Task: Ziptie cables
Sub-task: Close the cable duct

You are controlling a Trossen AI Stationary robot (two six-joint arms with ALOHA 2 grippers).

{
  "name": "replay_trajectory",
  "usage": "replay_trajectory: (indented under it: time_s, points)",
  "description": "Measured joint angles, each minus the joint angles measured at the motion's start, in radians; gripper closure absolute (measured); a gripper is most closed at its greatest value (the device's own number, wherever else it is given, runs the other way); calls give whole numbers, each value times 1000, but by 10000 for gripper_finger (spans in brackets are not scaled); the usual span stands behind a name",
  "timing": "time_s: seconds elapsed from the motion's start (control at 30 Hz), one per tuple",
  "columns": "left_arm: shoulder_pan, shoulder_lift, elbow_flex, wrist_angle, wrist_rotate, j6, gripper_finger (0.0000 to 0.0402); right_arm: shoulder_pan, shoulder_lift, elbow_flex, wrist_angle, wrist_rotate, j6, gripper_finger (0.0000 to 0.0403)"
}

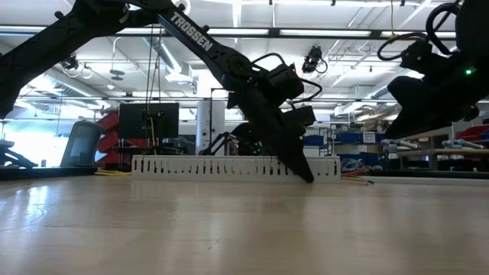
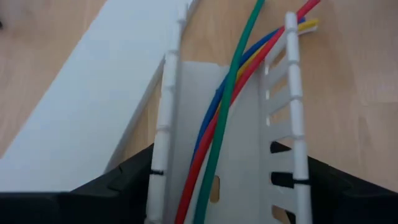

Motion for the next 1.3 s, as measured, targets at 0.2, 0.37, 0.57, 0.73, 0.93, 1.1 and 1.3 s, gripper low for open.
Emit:
replay_trajectory:
  time_s: [0.2,0.37,0.57,0.73,0.93,1.1,1.3]
  points:
    - [0,-35,-89,98,1,-24,120,0,-76,-52,58,-2,-68,329]
    - [6,-126,-240,200,-3,-28,120,-14,-90,-58,59,-7,-95,329]
    - [27,-221,-454,365,-17,-62,120,-47,-90,-58,71,-10,-97,329]
    - [26,-304,-586,417,-18,-67,120,-114,-90,-58,182,-54,-238,329]
    - [30,-396,-718,509,-59,-67,120,-295,-90,-58,501,-198,-674,329]
    - [33,-430,-785,546,-63,-87,120,-505,-93,-58,841,-477,-1055,329]
    - [33,-430,-827,553,-63,-97,119,-732,-93,-58,954,-684,-1185,330]
